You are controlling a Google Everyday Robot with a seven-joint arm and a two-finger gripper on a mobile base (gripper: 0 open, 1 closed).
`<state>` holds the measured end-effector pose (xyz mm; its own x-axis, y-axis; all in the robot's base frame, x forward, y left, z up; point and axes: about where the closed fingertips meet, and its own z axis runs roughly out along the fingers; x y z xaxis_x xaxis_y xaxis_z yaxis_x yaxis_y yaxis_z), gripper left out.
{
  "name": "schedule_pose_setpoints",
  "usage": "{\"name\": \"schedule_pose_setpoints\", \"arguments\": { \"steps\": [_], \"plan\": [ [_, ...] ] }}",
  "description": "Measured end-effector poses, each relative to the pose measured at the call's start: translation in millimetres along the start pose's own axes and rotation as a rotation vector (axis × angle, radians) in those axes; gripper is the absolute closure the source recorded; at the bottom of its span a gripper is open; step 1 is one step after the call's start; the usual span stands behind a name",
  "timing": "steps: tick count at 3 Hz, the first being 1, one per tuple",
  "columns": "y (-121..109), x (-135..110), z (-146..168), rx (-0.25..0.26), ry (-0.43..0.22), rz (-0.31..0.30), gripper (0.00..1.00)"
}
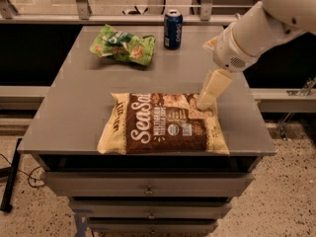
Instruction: Pick green rice chip bag
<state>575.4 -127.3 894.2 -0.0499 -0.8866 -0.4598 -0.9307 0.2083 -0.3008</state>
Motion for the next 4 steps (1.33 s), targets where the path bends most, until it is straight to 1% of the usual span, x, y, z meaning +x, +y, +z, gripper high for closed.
{"name": "schedule_pose_setpoints", "arguments": {
  "steps": [1, 2, 3, 4],
  "plan": [
    [-36.1, -41.8, 42.5, 0.016, -0.103, -0.058, 0.0],
    [-59.4, -84.2, 70.3, 0.025, -0.179, -0.097, 0.0],
    [-72.6, -116.2, 90.2, 0.024, -0.24, -0.076, 0.0],
    [-72.6, -116.2, 90.3, 0.024, -0.24, -0.076, 0.0]
  ]
}}
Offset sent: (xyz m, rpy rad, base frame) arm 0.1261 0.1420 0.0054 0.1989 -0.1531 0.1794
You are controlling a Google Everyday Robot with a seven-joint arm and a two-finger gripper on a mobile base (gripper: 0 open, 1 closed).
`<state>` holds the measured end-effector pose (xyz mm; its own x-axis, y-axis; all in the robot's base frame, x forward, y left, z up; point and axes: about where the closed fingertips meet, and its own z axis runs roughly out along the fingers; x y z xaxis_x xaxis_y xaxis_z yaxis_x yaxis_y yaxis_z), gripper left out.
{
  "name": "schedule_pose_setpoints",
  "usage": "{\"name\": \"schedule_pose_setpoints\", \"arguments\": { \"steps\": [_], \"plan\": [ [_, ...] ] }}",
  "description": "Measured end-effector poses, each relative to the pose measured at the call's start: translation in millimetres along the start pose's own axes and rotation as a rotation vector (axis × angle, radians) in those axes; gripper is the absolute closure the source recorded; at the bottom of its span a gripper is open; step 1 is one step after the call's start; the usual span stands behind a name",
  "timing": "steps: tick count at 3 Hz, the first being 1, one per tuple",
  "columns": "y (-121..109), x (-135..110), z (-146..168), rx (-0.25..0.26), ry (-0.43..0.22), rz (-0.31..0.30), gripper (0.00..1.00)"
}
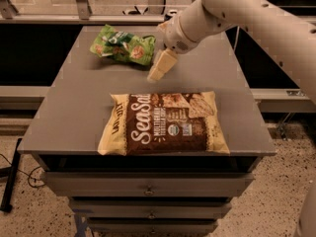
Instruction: Pick green rice chip bag
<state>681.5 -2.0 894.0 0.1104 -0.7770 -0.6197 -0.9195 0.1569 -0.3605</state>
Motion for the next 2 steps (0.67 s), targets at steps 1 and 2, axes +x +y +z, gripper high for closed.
{"name": "schedule_pose_setpoints", "arguments": {
  "steps": [1, 2],
  "plan": [
    [0.7, -0.2, 1.3, 0.019, -0.005, -0.004, 0.0],
    [-9.6, -2.7, 18.9, 0.062, -0.045, -0.01, 0.0]
  ]
}}
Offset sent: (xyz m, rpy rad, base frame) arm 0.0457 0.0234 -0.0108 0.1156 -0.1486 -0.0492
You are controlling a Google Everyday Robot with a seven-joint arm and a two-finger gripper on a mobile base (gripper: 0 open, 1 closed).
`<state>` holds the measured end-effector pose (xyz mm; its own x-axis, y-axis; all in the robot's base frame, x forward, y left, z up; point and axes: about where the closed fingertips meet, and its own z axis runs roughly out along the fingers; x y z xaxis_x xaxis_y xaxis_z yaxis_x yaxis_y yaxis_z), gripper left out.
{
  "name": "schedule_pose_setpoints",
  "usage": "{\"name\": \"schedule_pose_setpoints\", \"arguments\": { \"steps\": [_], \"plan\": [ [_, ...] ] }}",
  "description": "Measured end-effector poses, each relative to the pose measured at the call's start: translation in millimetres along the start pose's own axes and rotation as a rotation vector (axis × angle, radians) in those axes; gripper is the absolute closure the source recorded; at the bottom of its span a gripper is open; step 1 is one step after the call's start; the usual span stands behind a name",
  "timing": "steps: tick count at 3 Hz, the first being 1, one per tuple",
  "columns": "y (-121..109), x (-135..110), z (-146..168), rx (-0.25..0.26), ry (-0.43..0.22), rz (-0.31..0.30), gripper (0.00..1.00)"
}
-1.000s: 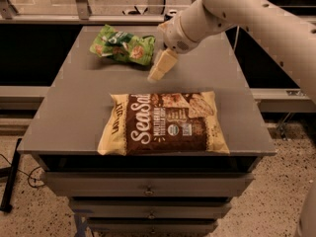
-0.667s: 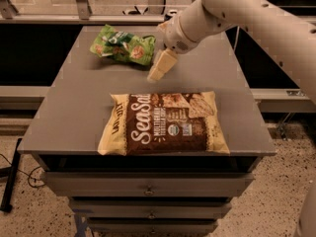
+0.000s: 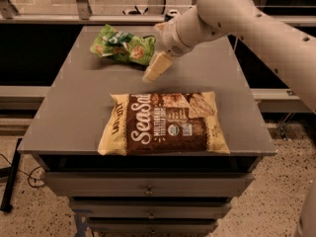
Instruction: Pick green rice chip bag
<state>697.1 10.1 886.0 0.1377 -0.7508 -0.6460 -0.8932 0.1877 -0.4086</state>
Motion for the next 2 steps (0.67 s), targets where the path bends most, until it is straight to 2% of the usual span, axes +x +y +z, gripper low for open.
{"name": "schedule_pose_setpoints", "arguments": {
  "steps": [2],
  "plan": [
    [-47.5, -18.6, 55.6, 0.081, -0.082, -0.029, 0.0]
  ]
}}
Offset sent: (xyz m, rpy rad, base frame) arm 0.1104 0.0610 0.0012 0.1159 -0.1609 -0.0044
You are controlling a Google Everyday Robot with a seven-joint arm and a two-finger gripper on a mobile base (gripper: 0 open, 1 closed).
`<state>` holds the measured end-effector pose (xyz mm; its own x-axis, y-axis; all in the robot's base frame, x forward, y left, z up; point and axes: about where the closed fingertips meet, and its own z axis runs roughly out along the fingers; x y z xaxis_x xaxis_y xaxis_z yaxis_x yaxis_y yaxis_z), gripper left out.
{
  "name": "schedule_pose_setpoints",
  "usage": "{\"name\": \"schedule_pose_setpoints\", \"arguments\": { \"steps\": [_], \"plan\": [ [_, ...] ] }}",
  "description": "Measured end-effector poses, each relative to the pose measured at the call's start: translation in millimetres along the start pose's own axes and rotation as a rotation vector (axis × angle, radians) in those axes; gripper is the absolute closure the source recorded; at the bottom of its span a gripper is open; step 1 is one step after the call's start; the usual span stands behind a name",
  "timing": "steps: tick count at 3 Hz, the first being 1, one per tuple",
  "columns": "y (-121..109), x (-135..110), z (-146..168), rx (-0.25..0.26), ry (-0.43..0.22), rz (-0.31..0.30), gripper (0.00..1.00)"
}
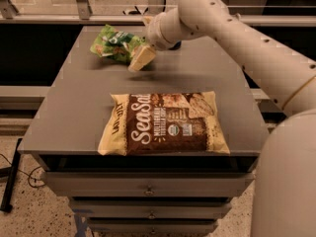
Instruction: Pick green rice chip bag
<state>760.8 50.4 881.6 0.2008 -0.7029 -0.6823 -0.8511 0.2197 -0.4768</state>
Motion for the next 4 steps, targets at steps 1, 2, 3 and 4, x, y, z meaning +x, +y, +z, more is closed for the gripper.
{"name": "schedule_pose_setpoints", "arguments": {
  "steps": [1, 2, 3, 4],
  "plan": [
    [-16.8, -1.2, 28.5, 0.009, -0.021, 0.028, 0.18],
    [-19.8, 0.6, 42.7, 0.0, -0.026, 0.081, 0.41],
    [-19.1, -2.4, 44.9, -0.007, -0.032, 0.11, 0.65],
    [-12.1, -13.5, 39.1, -0.02, -0.069, 0.131, 0.88]
  ]
}}
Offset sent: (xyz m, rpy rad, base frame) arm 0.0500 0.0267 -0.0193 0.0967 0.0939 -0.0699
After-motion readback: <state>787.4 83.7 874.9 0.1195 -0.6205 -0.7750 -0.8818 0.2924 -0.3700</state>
